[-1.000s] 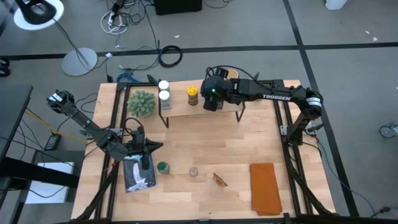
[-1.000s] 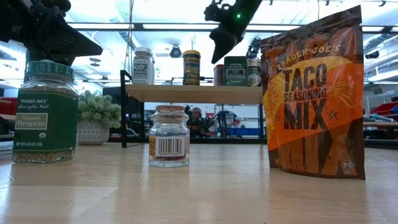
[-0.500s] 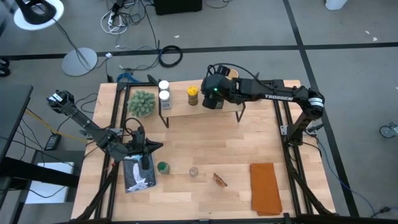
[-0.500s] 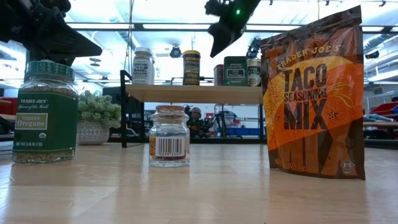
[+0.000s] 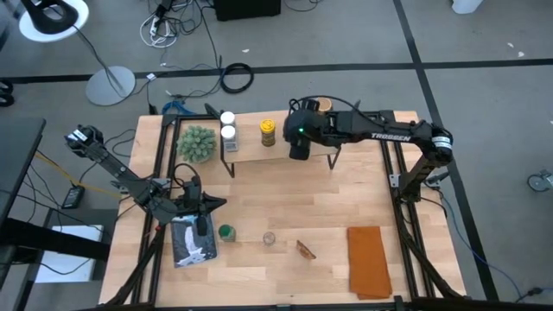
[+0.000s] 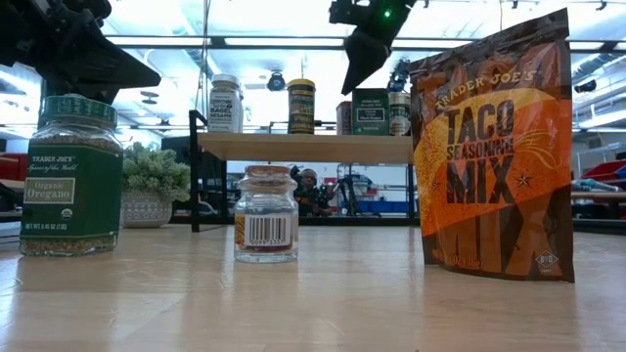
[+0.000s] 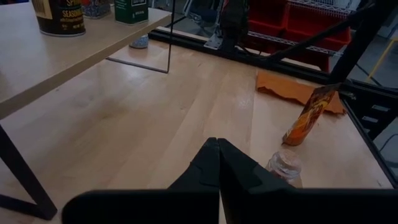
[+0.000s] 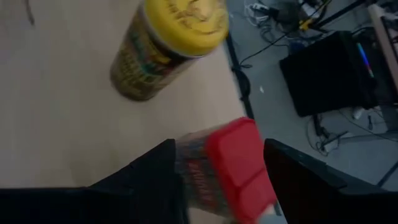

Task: Shelf spices
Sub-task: Adjust the red seasoning can

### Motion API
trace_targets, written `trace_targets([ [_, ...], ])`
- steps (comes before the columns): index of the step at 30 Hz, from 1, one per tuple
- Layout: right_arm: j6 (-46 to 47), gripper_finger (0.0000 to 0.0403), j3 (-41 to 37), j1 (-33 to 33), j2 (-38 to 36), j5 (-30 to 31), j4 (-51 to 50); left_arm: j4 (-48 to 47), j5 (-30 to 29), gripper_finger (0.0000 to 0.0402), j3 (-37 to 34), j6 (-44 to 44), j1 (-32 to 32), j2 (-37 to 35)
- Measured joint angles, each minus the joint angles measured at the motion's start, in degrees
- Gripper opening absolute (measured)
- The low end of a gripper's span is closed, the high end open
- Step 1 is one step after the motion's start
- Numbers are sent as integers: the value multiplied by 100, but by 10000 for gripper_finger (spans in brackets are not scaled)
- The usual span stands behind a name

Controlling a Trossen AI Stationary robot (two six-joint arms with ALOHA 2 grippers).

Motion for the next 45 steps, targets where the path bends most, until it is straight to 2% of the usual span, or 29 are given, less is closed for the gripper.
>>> trace_targets([
  [5, -54, 245, 8, -54, -7, 229, 42, 0, 0, 1, 0, 1, 1, 1],
  [21, -82, 245, -56, -341, 194, 195, 246, 4, 0, 1, 0, -1, 1, 1],
  [29, -7, 245, 27, -254, 126, 189, 461, -41, 2, 1, -2, 1, 1, 1],
  [36, -42, 245, 495, 140, 107, 817, 4, -40, 0, 1, -2, 7, 1, 1],
  [40, 435, 245, 835, 424, -28, 969, -619, -41, 0, 1, -2, 9, 0, 0],
  [45, 1615, 245, 899, 823, -519, 928, -1480, -37, 0, 1, -2, 16, 1, -1],
])
